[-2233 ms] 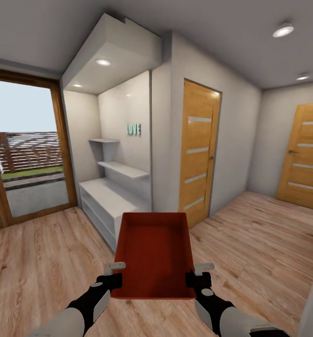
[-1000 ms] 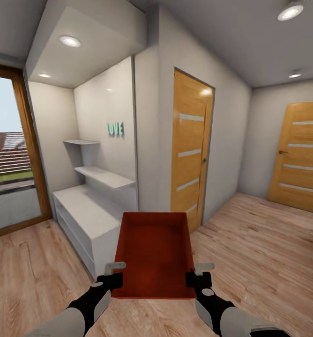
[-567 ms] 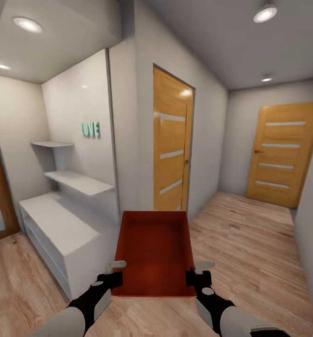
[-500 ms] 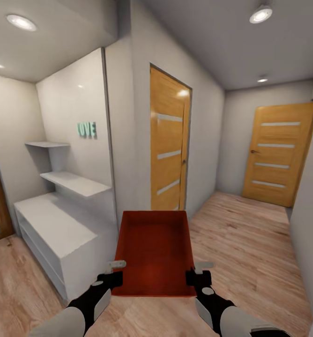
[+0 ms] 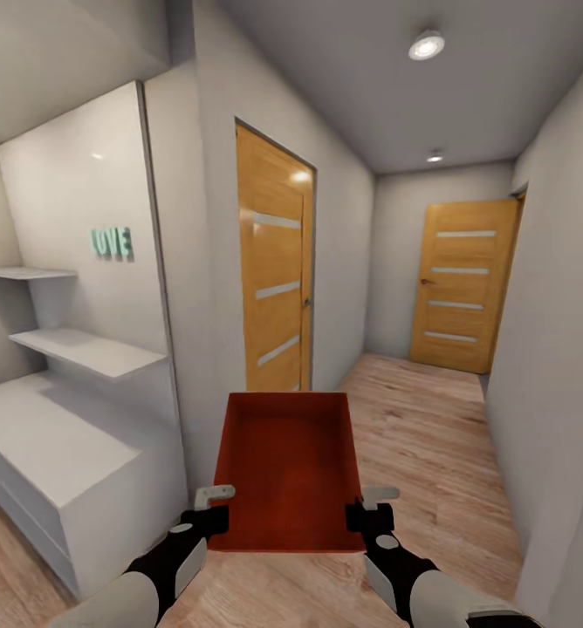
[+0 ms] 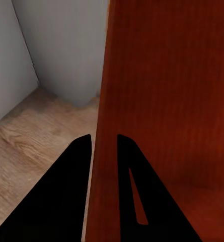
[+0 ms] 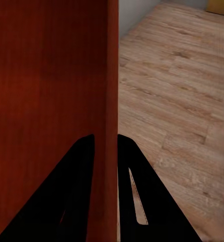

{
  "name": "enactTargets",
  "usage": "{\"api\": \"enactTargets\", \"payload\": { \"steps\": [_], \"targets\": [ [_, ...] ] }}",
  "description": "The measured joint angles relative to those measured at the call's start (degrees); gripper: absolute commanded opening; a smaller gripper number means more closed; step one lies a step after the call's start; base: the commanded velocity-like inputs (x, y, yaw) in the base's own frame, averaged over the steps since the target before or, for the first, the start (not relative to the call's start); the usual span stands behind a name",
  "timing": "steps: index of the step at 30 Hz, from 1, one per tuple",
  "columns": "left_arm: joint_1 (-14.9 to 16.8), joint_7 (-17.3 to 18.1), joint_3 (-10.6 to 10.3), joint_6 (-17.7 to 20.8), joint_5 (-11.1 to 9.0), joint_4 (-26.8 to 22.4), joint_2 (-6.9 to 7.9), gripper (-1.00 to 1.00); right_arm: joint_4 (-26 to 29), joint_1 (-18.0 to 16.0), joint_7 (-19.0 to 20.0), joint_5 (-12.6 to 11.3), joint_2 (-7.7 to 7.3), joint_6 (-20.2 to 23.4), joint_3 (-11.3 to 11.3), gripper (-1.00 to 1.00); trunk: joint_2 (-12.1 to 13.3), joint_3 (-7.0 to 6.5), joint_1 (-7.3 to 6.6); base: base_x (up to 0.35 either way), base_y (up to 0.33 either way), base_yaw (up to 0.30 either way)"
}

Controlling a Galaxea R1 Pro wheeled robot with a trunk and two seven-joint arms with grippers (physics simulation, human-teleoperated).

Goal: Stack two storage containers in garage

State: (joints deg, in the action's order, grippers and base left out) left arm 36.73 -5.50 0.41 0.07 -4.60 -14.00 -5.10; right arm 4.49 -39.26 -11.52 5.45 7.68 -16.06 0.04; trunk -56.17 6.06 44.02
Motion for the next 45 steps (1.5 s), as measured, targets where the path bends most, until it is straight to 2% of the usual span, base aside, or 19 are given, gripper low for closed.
{"api": "enactTargets", "payload": {
  "steps": [13, 39, 45],
  "targets": [
    [0.0, 0.0, 0.0, 0.0, 0.0, 0.1, 0.0, -1.0, 0.0, 0.0, 0.0, -0.1, 0.0, 0.0, 0.0, -1.0, 0.0, -0.24, -0.02, 0.058, 0.0, -0.274],
    [0.0, 0.1, 0.1, 0.1, 0.0, 0.6, 0.05, -1.0, -0.7, 0.0, -0.1, -0.8, 0.04, 0.0, -0.6, -1.0, 0.0, -0.25, -0.03, 0.318, 0.0, -0.01],
    [0.0, 0.1, 0.1, 0.1, 0.1, 0.6, 0.06, -1.0, -0.7, 0.0, -0.1, -0.8, 0.04, 0.0, -0.6, -1.0, 0.0, -0.25, -0.03, 0.322, 0.035, -0.188]
  ]
}}
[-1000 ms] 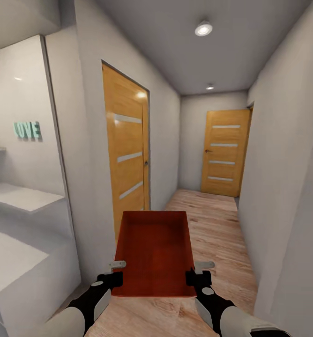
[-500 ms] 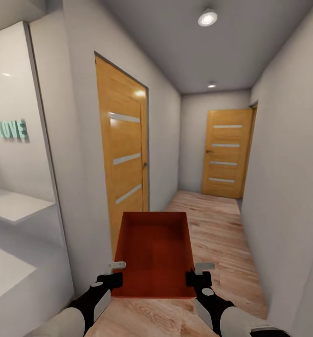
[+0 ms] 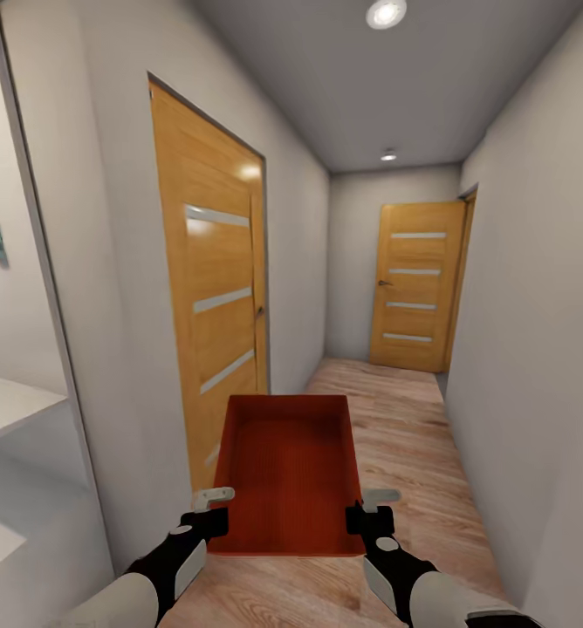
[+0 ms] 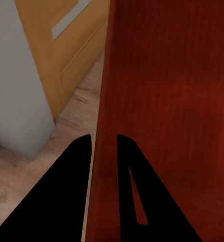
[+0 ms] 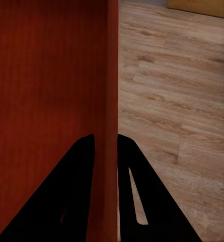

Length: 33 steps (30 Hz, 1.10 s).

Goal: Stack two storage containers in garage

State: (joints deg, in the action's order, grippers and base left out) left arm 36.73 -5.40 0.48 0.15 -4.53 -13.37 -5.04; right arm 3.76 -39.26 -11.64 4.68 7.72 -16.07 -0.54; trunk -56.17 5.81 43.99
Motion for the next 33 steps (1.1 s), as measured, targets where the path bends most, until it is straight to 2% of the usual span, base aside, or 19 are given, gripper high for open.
{"api": "enactTargets", "payload": {
  "steps": [33],
  "targets": [
    [0.0, -0.1, 0.0, 0.0, 0.0, 0.0, -0.04, -1.0, 0.0, 0.0, 0.1, 0.0, -0.04, 0.0, 0.0, -1.0, 0.0, 0.0, 0.0, 0.322, 0.1, -0.231]
  ]
}}
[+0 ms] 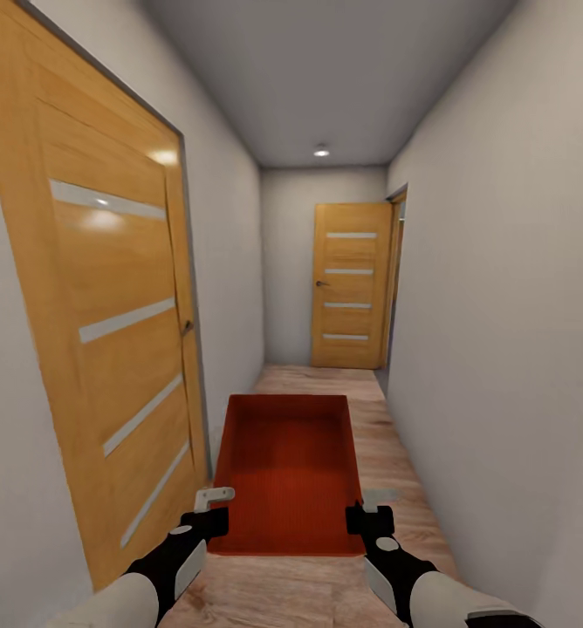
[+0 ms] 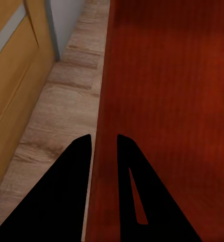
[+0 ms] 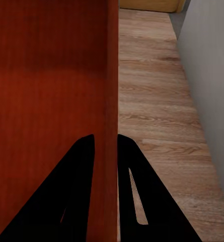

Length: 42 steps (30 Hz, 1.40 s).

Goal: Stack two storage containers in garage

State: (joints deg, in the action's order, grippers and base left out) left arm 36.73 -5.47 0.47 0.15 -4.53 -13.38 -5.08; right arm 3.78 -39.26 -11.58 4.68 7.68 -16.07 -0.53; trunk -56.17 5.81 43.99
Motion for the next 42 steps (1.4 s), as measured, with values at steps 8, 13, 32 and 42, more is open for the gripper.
{"api": "enactTargets", "payload": {
  "steps": [8, 13, 32, 42],
  "targets": [
    [0.0, 0.0, 0.0, 0.0, 0.0, 0.0, 0.0, -1.0, 0.0, 0.0, 0.0, 0.0, 0.01, 0.0, 0.0, -1.0, 0.0, 0.0, 0.0, 0.322, 0.102, -0.112],
    [0.0, 0.1, 0.0, 0.0, 0.0, 0.0, 0.05, -1.0, 0.0, 0.0, 0.0, 0.0, 0.05, 0.0, 0.0, -1.0, 0.0, 0.0, 0.0, 0.322, 0.094, -0.004],
    [0.0, 0.0, 0.0, 0.0, -0.1, 0.1, 0.04, -1.0, -0.1, 0.0, 0.0, 0.0, 0.03, 0.0, 0.0, -1.0, 0.0, 0.0, 0.0, 0.322, 0.007, 0.0],
    [0.0, 0.0, 0.0, 0.0, -0.1, 0.1, 0.01, -1.0, -0.1, 0.0, 0.0, -0.1, 0.0, 0.0, -0.1, -1.0, 0.0, 0.0, 0.0, 0.322, 0.0, -0.119]
  ]
}}
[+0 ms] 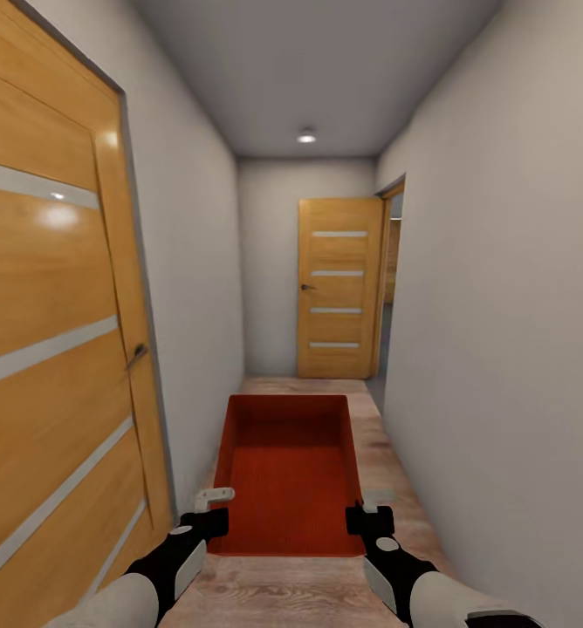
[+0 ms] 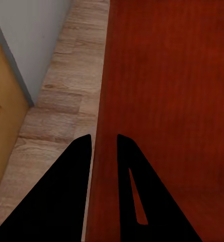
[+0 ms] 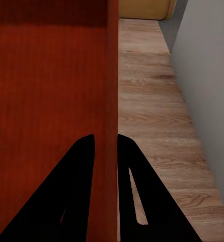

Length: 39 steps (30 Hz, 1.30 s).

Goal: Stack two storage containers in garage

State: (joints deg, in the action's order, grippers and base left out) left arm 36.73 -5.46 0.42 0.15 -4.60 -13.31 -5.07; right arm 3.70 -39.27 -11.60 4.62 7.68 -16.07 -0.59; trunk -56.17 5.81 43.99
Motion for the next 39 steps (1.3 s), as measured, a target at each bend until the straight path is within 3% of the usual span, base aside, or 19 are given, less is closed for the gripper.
{"api": "enactTargets", "payload": {
  "steps": [39],
  "targets": [
    [0.0, 0.0, 0.0, 0.0, -0.1, 0.0, 0.01, -1.0, 0.0, 0.0, 0.0, 0.0, 0.01, 0.0, 0.0, -1.0, 0.0, 0.0, 0.0, 0.322, 0.0, -0.009]
  ]
}}
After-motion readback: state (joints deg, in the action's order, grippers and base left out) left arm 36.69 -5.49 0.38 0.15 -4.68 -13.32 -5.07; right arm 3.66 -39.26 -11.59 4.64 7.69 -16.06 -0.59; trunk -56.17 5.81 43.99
